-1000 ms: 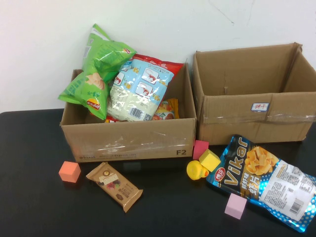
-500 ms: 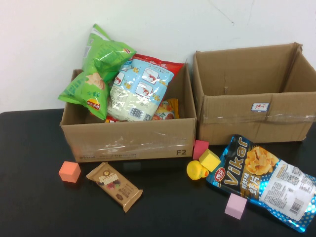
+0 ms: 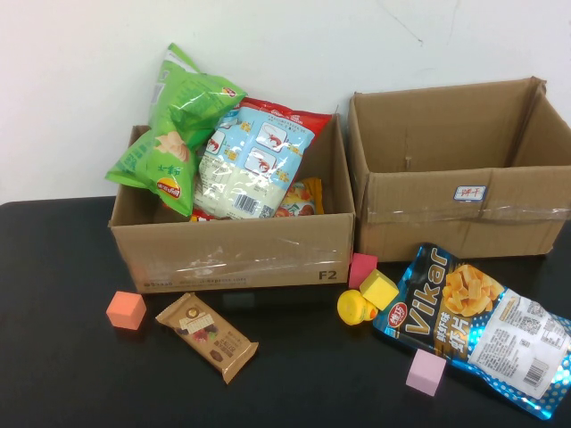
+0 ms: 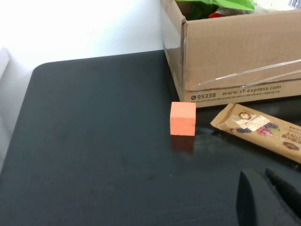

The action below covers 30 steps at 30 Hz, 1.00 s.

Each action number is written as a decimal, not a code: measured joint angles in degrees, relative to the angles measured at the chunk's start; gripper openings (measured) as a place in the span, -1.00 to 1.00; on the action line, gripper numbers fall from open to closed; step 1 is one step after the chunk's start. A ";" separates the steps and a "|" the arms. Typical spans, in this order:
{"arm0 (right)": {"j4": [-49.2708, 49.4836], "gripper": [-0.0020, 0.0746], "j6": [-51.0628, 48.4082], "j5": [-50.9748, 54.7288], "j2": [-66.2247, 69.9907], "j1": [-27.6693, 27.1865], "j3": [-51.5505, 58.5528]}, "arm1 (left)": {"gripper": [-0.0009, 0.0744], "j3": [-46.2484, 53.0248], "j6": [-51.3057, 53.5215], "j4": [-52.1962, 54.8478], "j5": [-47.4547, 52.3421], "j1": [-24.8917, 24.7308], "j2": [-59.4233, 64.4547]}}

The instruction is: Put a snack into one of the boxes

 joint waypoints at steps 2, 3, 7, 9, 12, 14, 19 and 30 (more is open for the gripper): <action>0.88 -0.95 0.00 0.00 -0.10 0.00 0.00 | -0.98 0.00 0.00 0.00 0.00 0.00 0.00; 1.41 -0.95 0.00 0.00 -0.10 0.00 0.00 | -0.98 0.00 0.00 0.00 0.00 0.00 0.00; 1.41 -0.95 0.00 0.00 -0.10 0.00 0.00 | -0.98 0.00 0.00 0.00 0.00 0.00 0.00; 1.41 -0.95 0.00 0.00 -0.10 0.00 0.00 | -0.98 0.00 0.00 0.00 0.00 0.00 0.00; 1.41 -0.95 0.00 0.00 -0.10 0.00 0.00 | -0.98 0.00 0.00 0.00 0.00 0.00 0.00; 1.41 -0.95 0.00 0.00 -0.10 0.00 0.00 | -0.98 0.00 0.00 0.00 0.00 0.00 0.00; 1.41 -0.95 0.00 0.00 -0.10 0.00 0.00 | -0.98 0.00 0.00 0.00 0.00 0.00 0.00; 1.41 -0.95 0.00 0.00 -0.10 0.00 0.00 | -0.98 0.00 0.00 0.00 0.00 0.00 0.00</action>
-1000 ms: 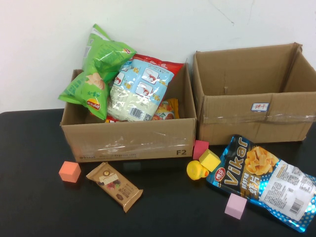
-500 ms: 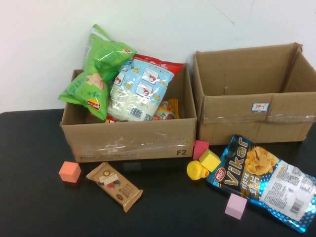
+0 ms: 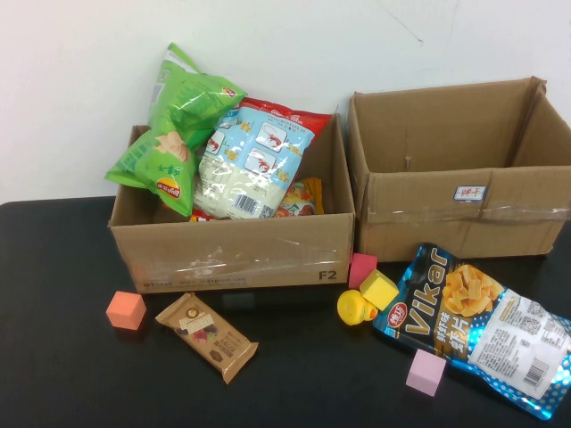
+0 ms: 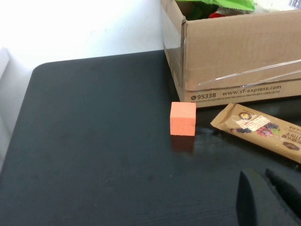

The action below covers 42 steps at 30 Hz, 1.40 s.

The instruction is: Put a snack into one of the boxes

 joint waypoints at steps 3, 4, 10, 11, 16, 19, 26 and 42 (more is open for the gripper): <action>-1.70 -0.95 -0.35 0.00 0.00 0.00 0.00 | -0.98 0.00 0.00 0.00 0.00 0.00 0.00; -3.14 -0.95 -0.50 0.00 0.00 0.00 0.00 | -0.98 0.00 0.00 0.00 0.00 0.00 0.00; -6.32 -0.95 -0.63 0.00 0.00 0.00 0.00 | -0.98 0.00 0.00 0.00 0.00 0.00 0.00; -6.43 -0.95 -0.63 0.00 0.00 0.00 0.00 | -0.98 0.00 0.00 0.00 0.00 0.00 0.00; -6.65 -0.95 -0.63 0.00 0.00 0.00 0.00 | -0.98 0.00 0.00 0.00 0.00 0.00 0.00; -6.68 -0.95 -0.63 0.00 0.00 0.00 0.00 | -0.98 0.00 1.02 0.00 0.00 0.00 0.00; -6.68 -0.95 -0.63 0.00 0.00 0.00 0.00 | -0.98 0.00 1.47 0.00 0.00 0.00 0.00; -2.14 -0.95 -1.51 -2.65 0.00 0.00 0.10 | -0.98 0.52 1.47 0.00 -9.14 0.00 0.00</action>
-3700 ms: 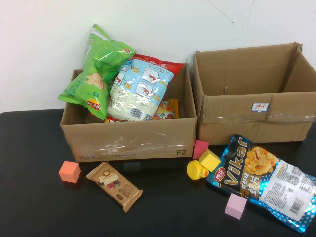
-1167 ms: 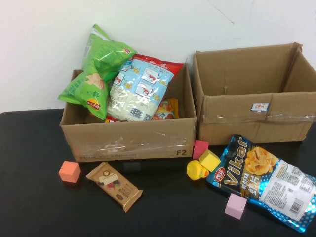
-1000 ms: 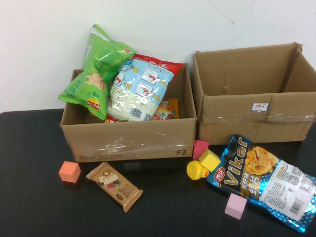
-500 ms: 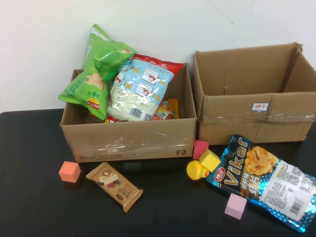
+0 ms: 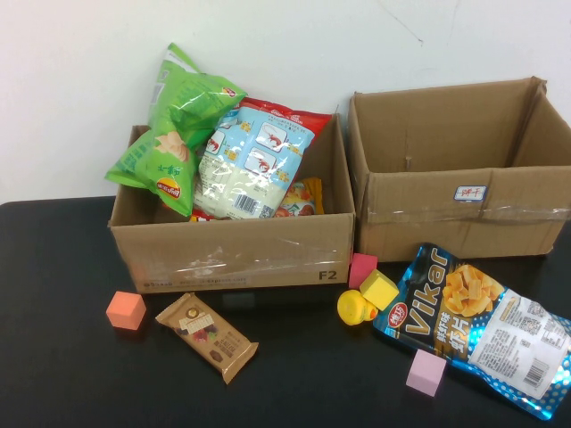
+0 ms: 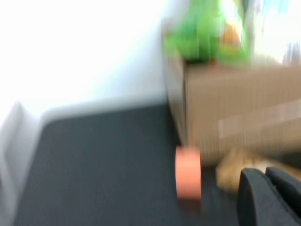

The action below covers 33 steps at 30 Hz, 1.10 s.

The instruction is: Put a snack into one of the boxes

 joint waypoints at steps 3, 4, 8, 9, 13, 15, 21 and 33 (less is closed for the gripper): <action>3.97 -0.95 0.00 -7.45 0.00 0.00 0.00 | -0.98 0.00 -0.21 0.00 -9.72 0.00 0.00; 5.18 -0.95 0.00 -10.86 0.00 0.00 0.00 | -0.98 0.00 -0.48 0.00 -13.39 0.00 0.00; 7.64 -0.95 0.00 -24.19 0.00 0.00 0.00 | -0.98 0.00 -1.47 0.00 -26.40 0.00 0.00; 7.78 -0.95 0.00 -26.60 0.00 0.00 0.00 | -0.98 0.00 -1.47 0.00 -29.74 0.00 0.00; 8.65 -0.95 3.51 -36.89 0.00 0.00 0.00 | -0.98 0.00 -1.47 0.00 -43.39 0.00 0.00; 8.99 -0.95 5.31 -40.85 0.00 0.00 0.00 | -0.98 0.00 -1.47 -0.21 -48.58 0.00 0.00; 10.04 -0.95 6.48 -46.32 -0.12 0.00 0.00 | -0.98 -1.90 1.36 -6.96 -41.10 0.00 -0.14; 9.99 -0.95 -0.05 -10.31 7.16 0.00 -19.15 | -0.98 -31.61 5.33 -7.69 11.06 0.00 17.90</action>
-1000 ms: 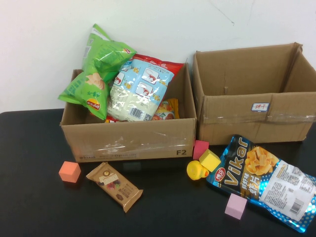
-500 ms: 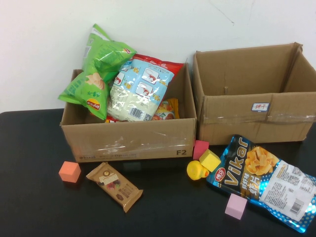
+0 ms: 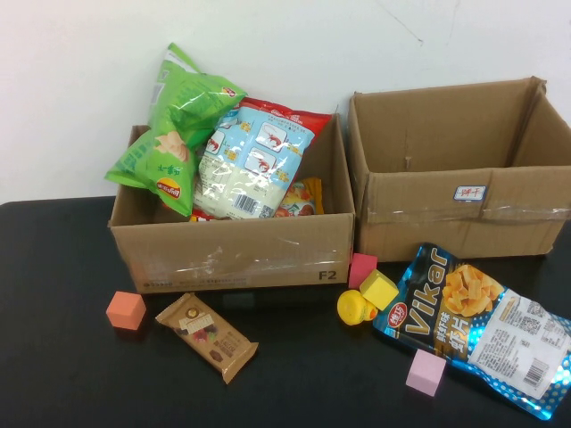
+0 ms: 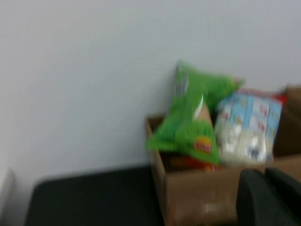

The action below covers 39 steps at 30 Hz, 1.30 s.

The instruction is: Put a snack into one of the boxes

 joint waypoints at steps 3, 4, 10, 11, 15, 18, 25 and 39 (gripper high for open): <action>-0.36 -0.95 -3.27 3.87 6.81 0.00 -2.79 | -0.98 -0.98 -1.20 0.00 1.84 0.00 7.74; -0.46 -0.95 -4.12 4.08 9.14 0.00 -3.12 | -0.98 -0.98 -1.34 -0.13 2.14 0.00 10.44; -0.83 -0.95 -6.22 4.75 22.44 0.00 -3.35 | -0.98 -0.98 -1.44 -0.80 3.07 0.00 24.14; -0.83 -0.95 -6.65 4.33 25.14 0.00 -3.35 | -0.98 -0.98 -1.44 -0.90 3.22 0.00 25.98; -0.92 -0.95 -8.75 2.26 36.28 0.00 -4.56 | -0.98 -0.98 -1.33 -1.03 3.92 0.00 31.21; -0.92 -0.89 -9.12 1.60 44.40 0.00 -7.43 | -0.98 -0.98 -0.61 -1.03 5.17 0.00 33.05; 5.90 -0.12 -8.12 7.53 66.30 0.00 -18.99 | -0.98 -0.98 -0.38 -1.26 6.51 0.00 33.41; 9.85 0.46 -22.56 19.35 102.98 3.72 -45.46 | -0.98 -1.03 3.01 -1.26 9.82 0.00 33.50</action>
